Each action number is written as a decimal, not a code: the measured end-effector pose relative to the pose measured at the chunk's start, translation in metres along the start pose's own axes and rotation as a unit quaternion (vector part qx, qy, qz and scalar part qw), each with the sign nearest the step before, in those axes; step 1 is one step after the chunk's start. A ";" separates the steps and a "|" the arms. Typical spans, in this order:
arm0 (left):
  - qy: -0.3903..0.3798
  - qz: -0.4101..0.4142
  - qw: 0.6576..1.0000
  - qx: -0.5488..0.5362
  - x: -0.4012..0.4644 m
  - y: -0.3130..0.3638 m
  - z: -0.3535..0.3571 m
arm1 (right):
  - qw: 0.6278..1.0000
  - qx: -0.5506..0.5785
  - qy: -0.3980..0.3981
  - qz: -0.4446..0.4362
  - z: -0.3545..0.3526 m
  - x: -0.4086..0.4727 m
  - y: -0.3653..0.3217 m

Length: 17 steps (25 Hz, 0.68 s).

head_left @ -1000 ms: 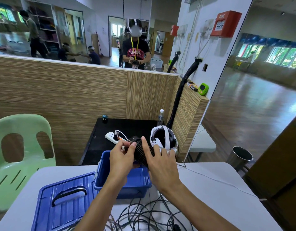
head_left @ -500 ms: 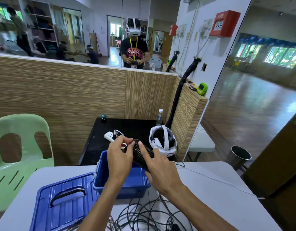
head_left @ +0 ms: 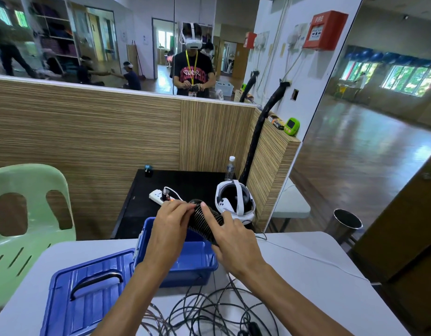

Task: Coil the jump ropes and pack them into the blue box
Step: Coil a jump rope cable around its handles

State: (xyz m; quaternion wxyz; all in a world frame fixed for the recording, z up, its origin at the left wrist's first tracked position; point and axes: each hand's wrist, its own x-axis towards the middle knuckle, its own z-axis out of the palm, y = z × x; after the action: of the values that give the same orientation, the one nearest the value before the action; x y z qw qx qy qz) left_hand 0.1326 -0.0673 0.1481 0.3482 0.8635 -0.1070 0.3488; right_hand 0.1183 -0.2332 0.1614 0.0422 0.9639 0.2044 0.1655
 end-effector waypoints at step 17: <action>-0.100 -0.020 0.995 -0.010 0.001 -0.011 0.000 | 0.999 -0.008 0.032 0.004 0.011 -0.005 0.002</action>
State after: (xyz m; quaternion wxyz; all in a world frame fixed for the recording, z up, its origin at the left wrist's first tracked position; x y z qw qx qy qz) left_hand 0.1379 -0.0589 0.1425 0.3513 0.8926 -0.1274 0.2523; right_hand 0.1188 -0.2371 0.1502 0.0427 0.9586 0.2002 0.1982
